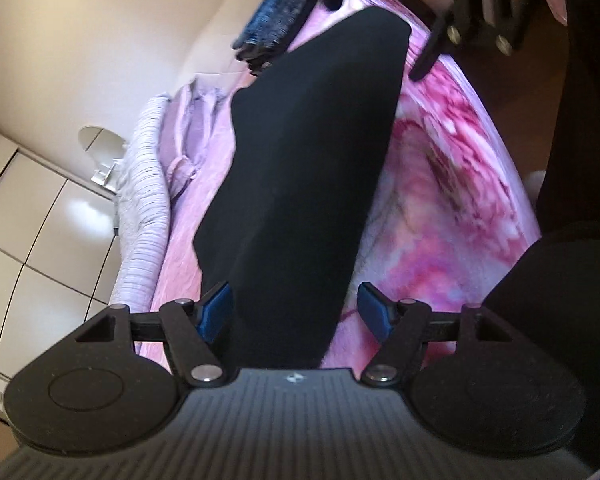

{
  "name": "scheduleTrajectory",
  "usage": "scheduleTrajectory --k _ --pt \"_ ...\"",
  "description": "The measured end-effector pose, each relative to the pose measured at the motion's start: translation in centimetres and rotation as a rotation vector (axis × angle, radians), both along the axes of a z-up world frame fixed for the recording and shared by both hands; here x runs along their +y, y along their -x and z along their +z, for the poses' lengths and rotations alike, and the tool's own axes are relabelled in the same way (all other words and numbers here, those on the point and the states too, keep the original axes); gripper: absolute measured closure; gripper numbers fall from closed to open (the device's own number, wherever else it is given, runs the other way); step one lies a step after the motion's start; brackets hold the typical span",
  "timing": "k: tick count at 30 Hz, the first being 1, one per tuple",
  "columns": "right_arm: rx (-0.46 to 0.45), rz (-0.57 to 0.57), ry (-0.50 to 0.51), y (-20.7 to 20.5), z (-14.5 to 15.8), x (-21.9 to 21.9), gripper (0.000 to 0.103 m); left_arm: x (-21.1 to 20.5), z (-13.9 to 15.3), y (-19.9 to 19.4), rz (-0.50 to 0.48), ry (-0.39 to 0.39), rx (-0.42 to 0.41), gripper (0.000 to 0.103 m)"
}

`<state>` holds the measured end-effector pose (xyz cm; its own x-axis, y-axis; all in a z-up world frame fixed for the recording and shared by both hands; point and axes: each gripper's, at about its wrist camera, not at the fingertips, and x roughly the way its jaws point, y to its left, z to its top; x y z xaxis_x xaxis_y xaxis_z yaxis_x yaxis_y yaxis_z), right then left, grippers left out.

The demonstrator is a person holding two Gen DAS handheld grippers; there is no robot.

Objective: Fold clothes
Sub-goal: 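Grasp the folded black sweatshirt edge with both grippers, then lift the folded sweatshirt with both grippers and carry it toward the jeans stack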

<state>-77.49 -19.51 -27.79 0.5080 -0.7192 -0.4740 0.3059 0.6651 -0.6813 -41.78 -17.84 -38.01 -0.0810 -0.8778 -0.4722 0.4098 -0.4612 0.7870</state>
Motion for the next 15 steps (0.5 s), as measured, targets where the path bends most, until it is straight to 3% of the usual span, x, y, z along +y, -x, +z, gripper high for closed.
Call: scheduleTrajectory --k 3,5,10,12,15 --pt "0.120 0.076 0.120 -2.4 -2.4 0.1 0.023 -1.7 0.3 -0.2 0.023 -0.040 0.050 0.039" --pt "0.154 0.101 0.157 -3.3 -3.5 -0.3 0.023 -2.6 1.0 -0.7 0.049 -0.088 0.110 0.041" --pt "0.140 0.126 0.164 -3.0 -4.3 -2.8 0.025 -3.7 2.3 -2.0 0.093 -0.167 0.229 0.042" --pt "0.170 0.110 0.188 -2.2 -4.7 -4.2 0.028 -3.6 2.6 -2.1 0.096 -0.169 0.231 0.042" --pt "0.189 0.104 0.191 -0.8 -4.9 -6.2 0.028 -2.8 2.0 -0.9 0.092 -0.113 0.146 0.039"
